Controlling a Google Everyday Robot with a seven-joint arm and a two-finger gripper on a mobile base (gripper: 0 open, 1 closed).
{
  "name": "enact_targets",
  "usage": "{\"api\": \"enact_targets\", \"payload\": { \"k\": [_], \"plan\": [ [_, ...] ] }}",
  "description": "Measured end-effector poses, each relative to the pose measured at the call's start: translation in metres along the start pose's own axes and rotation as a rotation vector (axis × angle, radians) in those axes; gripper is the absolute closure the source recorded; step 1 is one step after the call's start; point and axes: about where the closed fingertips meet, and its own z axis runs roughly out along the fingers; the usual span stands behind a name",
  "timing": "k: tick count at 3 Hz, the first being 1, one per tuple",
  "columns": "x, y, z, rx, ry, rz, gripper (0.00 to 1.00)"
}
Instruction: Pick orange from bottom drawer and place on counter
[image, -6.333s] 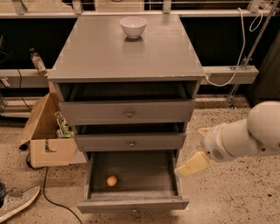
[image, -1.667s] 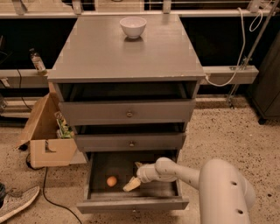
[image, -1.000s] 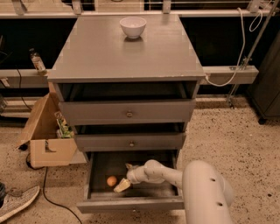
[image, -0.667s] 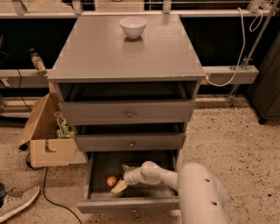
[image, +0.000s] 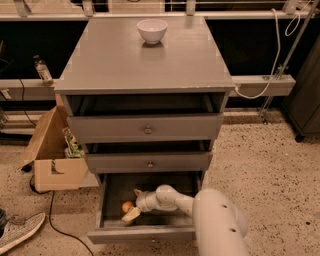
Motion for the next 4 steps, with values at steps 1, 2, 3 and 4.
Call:
{"api": "enact_targets", "payload": {
  "k": [1,2,3,4],
  "plan": [
    [0.000,0.003,0.010,-0.016,-0.007,0.003,0.25],
    [-0.003,0.009,0.015,-0.045,-0.036,0.007,0.56],
    [-0.018,0.022,-0.008,-0.093,-0.126,-0.038,0.80],
    [-0.049,0.042,-0.068,-0.148,-0.238,-0.191,1.00]
  ]
}}
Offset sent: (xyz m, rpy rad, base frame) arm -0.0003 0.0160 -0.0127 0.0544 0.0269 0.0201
